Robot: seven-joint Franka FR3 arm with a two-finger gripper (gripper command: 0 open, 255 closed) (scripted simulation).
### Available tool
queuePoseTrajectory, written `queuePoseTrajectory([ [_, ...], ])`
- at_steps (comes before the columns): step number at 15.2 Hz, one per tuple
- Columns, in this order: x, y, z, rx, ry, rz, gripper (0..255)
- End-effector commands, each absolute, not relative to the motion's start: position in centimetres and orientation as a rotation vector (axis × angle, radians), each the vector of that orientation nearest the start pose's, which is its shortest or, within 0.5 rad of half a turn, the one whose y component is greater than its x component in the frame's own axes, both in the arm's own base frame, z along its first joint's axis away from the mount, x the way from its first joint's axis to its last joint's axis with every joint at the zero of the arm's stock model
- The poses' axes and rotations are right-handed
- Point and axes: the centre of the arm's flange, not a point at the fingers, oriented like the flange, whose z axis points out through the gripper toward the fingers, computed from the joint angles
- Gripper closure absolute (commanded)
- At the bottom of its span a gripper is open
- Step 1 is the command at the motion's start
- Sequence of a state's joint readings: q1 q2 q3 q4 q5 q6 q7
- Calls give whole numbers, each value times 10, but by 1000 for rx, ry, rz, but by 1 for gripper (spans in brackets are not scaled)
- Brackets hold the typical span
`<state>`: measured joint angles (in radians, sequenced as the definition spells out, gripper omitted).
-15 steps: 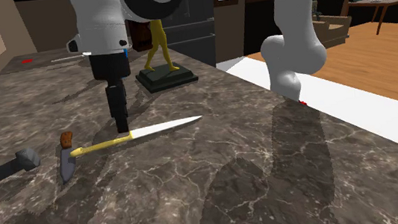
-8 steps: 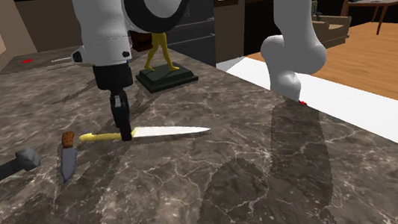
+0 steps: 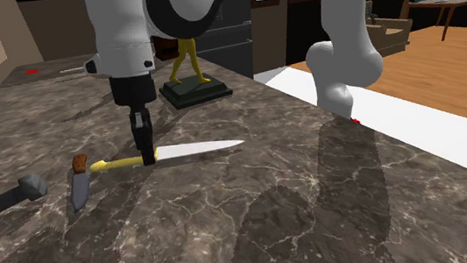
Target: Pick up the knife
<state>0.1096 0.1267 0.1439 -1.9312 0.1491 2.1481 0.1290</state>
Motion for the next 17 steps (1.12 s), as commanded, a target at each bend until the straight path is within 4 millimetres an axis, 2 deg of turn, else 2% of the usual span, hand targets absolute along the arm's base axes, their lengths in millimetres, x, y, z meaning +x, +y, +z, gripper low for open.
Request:
queuePoseTrajectory([
  [1,577,154,435,-2978,-71,-88,255],
  [15,577,154,509,-2978,-71,-88,255],
  [17,577,154,510,-2978,-71,-88,255],
])
